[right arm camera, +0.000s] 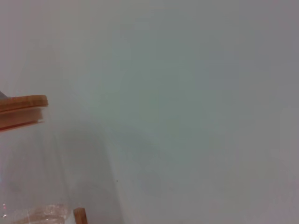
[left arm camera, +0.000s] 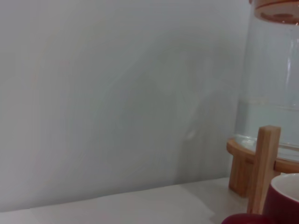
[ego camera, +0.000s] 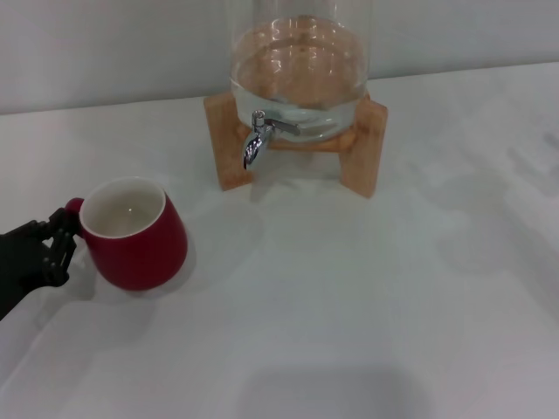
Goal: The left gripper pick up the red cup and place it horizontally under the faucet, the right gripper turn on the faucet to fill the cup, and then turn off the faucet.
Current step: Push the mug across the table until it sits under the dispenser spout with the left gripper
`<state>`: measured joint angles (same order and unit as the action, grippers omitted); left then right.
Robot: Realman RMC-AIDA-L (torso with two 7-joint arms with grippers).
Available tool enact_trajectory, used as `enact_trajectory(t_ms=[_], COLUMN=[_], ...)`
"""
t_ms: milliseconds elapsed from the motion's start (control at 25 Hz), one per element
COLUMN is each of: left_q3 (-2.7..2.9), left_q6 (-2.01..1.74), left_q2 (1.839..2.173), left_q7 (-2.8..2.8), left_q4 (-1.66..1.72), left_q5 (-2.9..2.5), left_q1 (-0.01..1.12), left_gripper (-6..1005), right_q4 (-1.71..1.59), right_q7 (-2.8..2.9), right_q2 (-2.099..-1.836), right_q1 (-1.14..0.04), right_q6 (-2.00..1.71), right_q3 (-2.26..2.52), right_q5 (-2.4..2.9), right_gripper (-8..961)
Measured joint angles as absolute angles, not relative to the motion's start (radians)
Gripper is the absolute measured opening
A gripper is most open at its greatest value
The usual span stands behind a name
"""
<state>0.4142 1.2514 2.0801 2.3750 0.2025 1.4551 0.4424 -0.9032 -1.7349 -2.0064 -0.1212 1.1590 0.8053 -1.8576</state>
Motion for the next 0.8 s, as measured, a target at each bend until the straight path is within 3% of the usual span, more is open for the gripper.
enact_trajectory(t_ms=[800], left_q3=[0.414], left_q6=[1.187], left_q2=[2.080], left_q7=[2.309], left_q4=[0.203], left_q5=[1.389], left_q1=[0.523], left_gripper=[105], right_q4=[-0.896], right_q7=[-1.737], right_q2=[-2.006], right_q1=[-0.121], right_q6=[1.161], right_q3=[0.805], right_q5=[-1.858], right_gripper=[796])
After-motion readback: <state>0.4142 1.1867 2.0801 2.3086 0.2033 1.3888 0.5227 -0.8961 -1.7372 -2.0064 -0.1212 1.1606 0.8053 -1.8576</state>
